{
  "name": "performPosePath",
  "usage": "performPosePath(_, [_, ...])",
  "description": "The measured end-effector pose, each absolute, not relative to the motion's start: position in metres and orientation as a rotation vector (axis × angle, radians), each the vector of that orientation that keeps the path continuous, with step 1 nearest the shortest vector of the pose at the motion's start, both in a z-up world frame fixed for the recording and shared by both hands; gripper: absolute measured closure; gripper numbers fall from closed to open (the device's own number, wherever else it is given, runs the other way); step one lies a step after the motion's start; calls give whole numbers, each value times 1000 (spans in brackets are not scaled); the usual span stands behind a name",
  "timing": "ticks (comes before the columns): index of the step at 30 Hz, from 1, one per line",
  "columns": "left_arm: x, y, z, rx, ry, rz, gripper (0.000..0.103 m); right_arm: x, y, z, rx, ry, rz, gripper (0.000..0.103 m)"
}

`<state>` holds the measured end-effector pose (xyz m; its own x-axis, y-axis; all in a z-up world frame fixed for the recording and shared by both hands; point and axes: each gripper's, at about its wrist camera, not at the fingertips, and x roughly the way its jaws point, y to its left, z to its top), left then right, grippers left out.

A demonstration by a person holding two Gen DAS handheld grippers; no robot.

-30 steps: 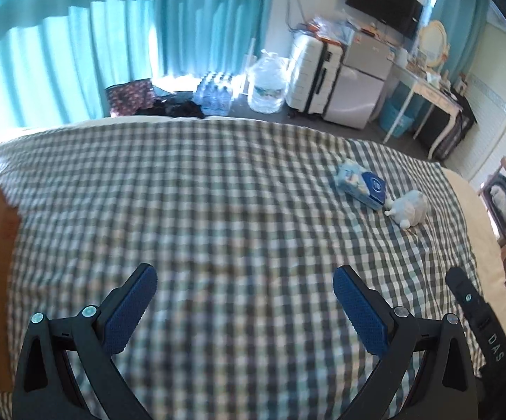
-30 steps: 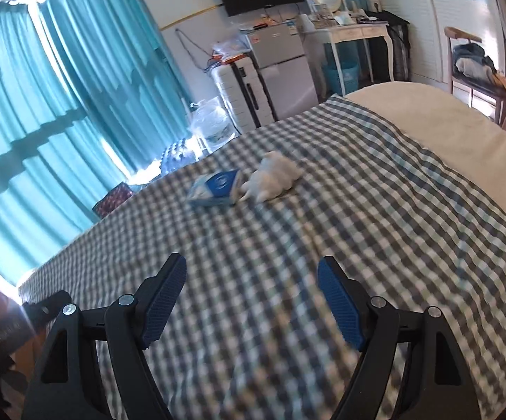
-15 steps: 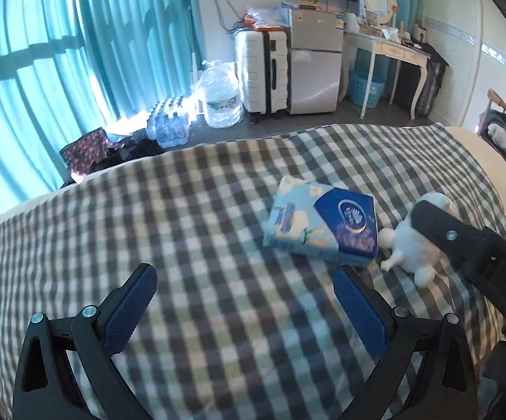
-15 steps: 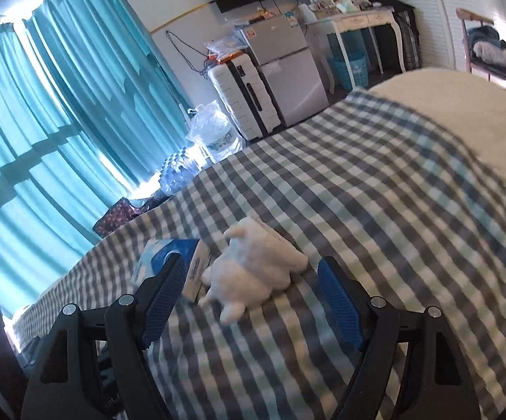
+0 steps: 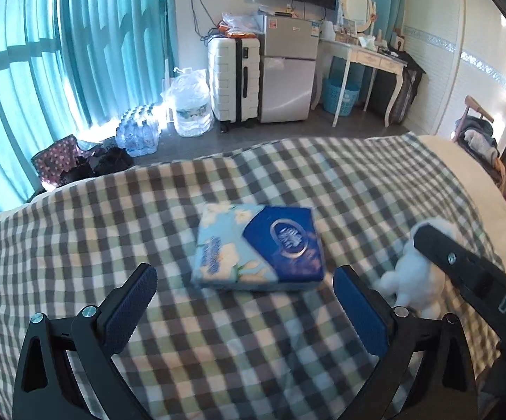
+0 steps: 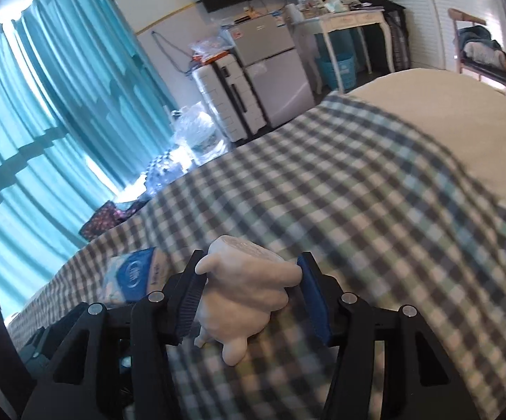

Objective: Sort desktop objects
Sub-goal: 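Grasp the blue Vinda tissue pack with the left gripper while the right gripper grasps the white plush toy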

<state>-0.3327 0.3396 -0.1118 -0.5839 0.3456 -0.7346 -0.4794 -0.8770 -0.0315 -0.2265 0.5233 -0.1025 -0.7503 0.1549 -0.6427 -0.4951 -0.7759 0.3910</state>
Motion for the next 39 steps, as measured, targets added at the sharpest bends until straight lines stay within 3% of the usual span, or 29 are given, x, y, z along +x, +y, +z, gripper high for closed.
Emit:
performPosePath(8, [-364,355,-127,-1217,219,2436,1,-216,535,-104,-838,873,2482,50])
performPosePath(11, [-362,352,-125,-1179,263,2455,29,-218,533,-104,-841,865,2487,50])
performPosePath(18, [-338,326,-107,-1206,227,2419,29,-204,515,-94,-869,839,2517,50])
performPosePath(31, [-215,201,39,-983,344,2676,29,-127,405,-6,-912,662,2710,50])
performPosePath(39, [-157,115,93,-868,344,2815,29,-78,328,58,-876,527,2829,50])
